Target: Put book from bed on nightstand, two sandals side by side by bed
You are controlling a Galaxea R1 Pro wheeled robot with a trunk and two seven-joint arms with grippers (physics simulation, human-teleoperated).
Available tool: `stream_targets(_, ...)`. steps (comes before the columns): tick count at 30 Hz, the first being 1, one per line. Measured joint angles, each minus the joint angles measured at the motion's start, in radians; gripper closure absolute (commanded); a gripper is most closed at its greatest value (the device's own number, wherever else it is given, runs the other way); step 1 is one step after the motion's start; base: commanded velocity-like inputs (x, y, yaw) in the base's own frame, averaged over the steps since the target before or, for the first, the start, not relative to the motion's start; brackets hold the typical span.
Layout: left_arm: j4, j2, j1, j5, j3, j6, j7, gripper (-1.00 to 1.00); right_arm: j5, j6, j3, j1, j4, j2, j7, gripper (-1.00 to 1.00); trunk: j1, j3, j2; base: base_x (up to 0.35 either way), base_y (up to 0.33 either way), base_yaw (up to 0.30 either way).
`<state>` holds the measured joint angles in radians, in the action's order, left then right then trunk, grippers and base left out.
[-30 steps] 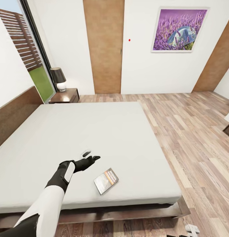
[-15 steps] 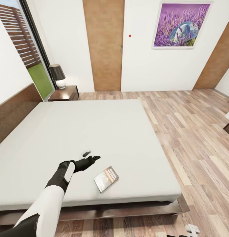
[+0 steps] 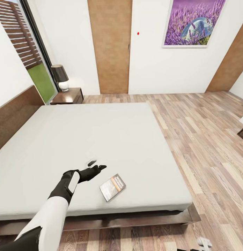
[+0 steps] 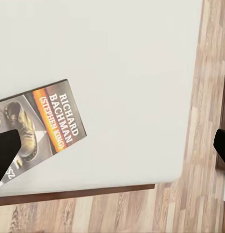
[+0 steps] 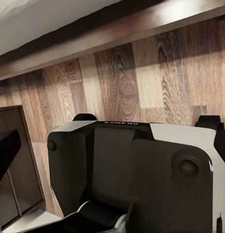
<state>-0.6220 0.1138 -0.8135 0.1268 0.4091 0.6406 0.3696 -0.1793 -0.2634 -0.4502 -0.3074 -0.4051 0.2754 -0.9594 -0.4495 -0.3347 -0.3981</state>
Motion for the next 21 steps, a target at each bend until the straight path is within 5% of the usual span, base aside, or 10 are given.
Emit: stream_targets(21,0.001,0.003,0.0,0.0,0.0,0.0,0.0,-1.0,0.0,0.001,0.0,0.0,0.0,-0.002,0.0,-1.0,0.0,-0.033,0.0,0.0,0.0,0.0)
